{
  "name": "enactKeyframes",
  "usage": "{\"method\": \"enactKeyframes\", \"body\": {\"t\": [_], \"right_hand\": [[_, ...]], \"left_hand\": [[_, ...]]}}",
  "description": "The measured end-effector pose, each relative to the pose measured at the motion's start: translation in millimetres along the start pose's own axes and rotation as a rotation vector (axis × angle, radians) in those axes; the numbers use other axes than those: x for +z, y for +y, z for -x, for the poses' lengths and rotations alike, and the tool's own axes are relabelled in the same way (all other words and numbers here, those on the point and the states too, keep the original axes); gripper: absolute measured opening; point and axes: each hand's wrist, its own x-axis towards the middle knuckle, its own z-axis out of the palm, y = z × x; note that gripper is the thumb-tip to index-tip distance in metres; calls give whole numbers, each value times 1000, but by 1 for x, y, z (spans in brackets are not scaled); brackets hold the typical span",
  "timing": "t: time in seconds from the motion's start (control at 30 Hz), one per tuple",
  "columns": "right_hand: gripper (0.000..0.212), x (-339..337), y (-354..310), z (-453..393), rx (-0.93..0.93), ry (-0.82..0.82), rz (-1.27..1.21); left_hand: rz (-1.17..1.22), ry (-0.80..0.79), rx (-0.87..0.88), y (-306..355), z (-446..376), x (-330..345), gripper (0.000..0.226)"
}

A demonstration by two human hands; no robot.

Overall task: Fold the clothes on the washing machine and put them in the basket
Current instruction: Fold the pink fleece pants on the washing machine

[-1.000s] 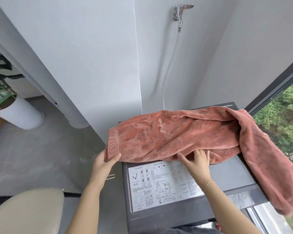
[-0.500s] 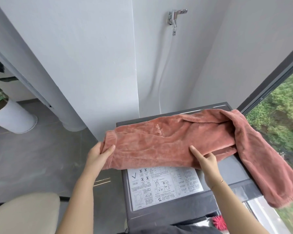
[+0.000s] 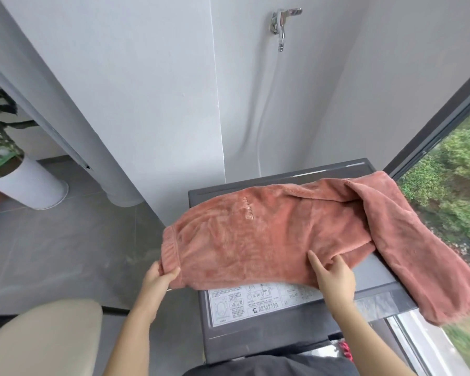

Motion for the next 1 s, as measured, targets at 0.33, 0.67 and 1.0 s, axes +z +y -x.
{"method": "enactKeyframes", "body": {"t": [0.33,0.67,1.0], "right_hand": [[42,-7,5,-4,174,-132,-350],[73,-18,12,-4,144,-156,-190],[36,-69,49,-45,813,-47,-1468]], "left_hand": [[104,132,62,9,-2,3,26],[-511,444,376,35,7,44,46],[-665,-334,764,96,33,221,21]]}}
